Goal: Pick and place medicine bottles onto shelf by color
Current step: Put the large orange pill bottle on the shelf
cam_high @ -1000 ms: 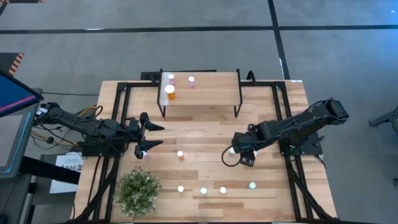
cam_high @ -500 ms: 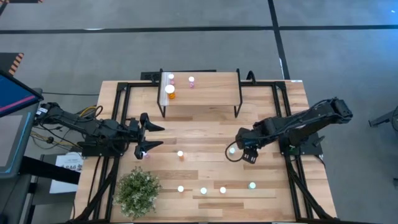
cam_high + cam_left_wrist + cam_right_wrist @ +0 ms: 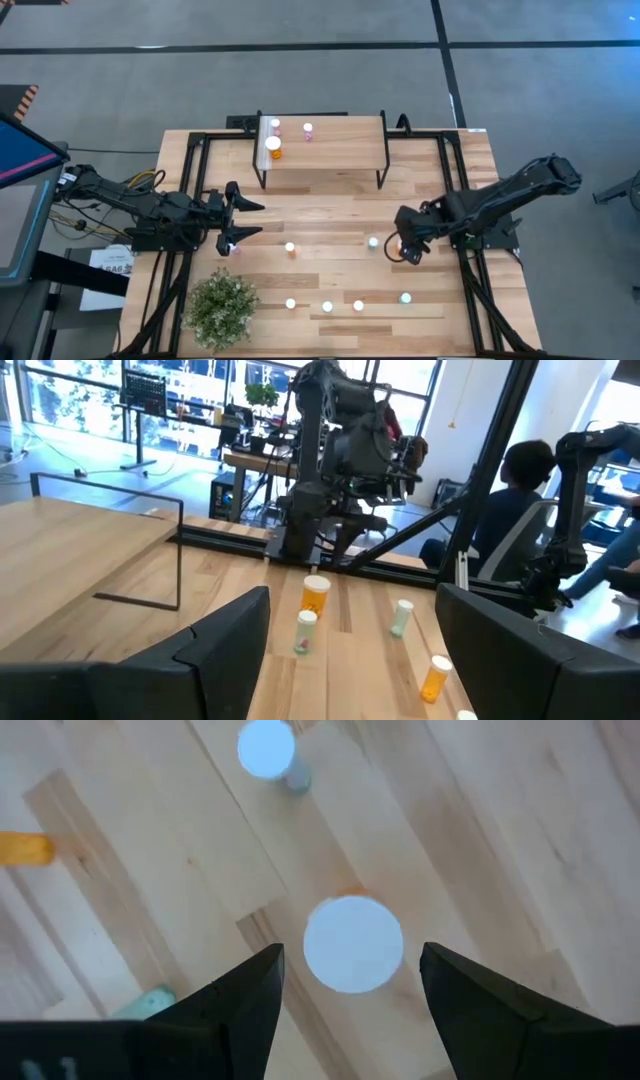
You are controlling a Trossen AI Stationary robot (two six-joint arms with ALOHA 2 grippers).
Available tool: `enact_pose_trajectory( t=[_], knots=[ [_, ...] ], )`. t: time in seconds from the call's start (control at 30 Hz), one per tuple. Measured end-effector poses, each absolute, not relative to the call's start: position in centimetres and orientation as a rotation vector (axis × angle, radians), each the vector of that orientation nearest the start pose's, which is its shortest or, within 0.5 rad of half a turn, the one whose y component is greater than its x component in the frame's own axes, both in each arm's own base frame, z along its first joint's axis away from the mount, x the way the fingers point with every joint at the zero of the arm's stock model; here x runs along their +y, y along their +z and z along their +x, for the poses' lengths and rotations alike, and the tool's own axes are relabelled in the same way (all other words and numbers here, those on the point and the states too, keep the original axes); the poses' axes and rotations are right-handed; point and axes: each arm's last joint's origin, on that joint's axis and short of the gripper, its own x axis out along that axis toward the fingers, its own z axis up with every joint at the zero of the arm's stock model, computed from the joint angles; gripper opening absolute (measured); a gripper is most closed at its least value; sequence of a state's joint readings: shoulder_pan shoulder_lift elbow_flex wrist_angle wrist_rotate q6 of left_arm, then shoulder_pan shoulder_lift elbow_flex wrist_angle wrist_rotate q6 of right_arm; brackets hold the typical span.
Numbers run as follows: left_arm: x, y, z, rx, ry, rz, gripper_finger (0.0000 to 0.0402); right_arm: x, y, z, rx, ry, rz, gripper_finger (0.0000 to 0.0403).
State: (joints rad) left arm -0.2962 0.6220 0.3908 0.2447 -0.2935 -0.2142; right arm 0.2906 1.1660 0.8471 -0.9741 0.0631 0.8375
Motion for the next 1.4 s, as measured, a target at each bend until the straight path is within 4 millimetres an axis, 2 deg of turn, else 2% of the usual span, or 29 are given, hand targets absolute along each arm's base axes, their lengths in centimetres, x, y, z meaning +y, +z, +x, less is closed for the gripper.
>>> enact_pose_trajectory(
  t=[0.2,0.5,0.77,1.0,1.4],
  knots=[
    [-3.7,26.1,14.9,-0.013,-0.003,-0.222,0.0273,5.2,22.4,18.5,1.258,-0.365,0.509,0.0278],
    [-3.7,26.1,14.9,-0.013,-0.003,-0.226,0.0273,5.1,22.0,18.8,1.276,-0.397,0.503,0.0342],
    [-3.7,26.1,14.9,-0.013,-0.004,-0.227,0.0273,5.6,19.8,20.1,1.386,-0.429,0.458,0.038],
    [-3.7,26.1,14.9,-0.01,-0.003,-0.227,0.0273,5.7,18.6,20.7,1.442,-0.426,0.445,0.037],
    [-3.7,26.1,14.9,-0.011,-0.005,-0.235,0.0273,5.7,18.5,20.7,1.407,-0.404,0.446,0.0302]
  ],
)
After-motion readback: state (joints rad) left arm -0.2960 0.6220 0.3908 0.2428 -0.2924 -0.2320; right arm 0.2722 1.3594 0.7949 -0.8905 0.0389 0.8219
